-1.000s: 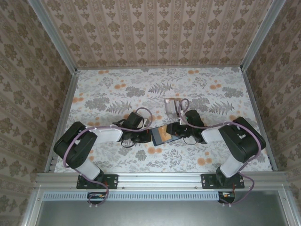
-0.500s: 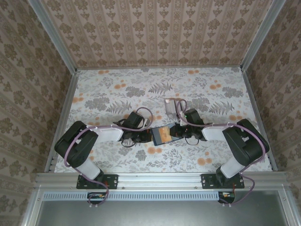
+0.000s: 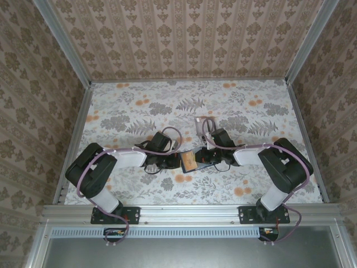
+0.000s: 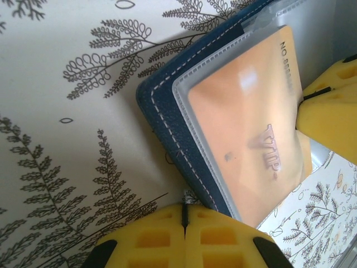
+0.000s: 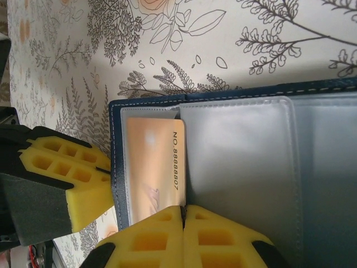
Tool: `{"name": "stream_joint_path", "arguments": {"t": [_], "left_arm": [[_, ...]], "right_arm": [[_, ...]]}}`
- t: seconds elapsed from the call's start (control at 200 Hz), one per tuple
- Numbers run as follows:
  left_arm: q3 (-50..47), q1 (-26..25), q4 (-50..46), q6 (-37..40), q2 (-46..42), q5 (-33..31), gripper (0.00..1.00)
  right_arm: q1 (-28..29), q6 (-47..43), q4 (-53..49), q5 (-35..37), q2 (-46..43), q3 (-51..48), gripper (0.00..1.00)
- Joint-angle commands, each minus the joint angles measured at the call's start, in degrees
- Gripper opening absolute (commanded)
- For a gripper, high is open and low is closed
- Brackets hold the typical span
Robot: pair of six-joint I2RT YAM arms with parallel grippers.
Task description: Put the credit cards into the card holder
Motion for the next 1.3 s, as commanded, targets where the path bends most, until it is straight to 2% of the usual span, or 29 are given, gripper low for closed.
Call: {"name": "stream_joint_path", "arguments": {"t": [0.0,0.16,0.285,0.495,0.775,1.0,1.2,1.295], "left_arm": [[-0.3,-0.5,-0.3,1.6,3.6,-2.4,0.00],[-0.3,-0.5,-1.3,2.1,3.2,-2.6,0.00],[0.3,-0.5,-2.5,3.0,3.3,-2.5,0.00],[0.4,-0.5,-2.7,2.8,2.6,-2.5,0.00],[1.0,-0.8,-2.7,2.7,2.9,-2.3,0.00],[2.3,-0.8,-4.1,3.5,3.1,-2.9,0.00],[1.8,-0.2,-5.5,3.6,2.6,-3.9,0.00],[2.0,-0.2,-6.2,3.0,1.7,-4.8,0.00]], "right_arm": [[0.7,-1.6,-4.2,0.4,0.4,0.9,0.09],[0.7,-5.3,-10.0,3.7,-2.6,2.1,0.12],[0.7,-7.8,-13.8,6.8,-4.4,2.8,0.19],[0.7,-8.4,-14.5,5.5,-2.9,4.4,0.19],[2.6,-6.3,-10.7,2.5,0.0,5.0,0.02],[4.1,-5.4,-9.8,2.7,0.0,4.6,0.00],[4.0,-9.1,-18.5,10.2,-8.6,5.2,0.08],[4.0,-11.4,-23.3,12.5,-13.0,5.8,0.16]]}}
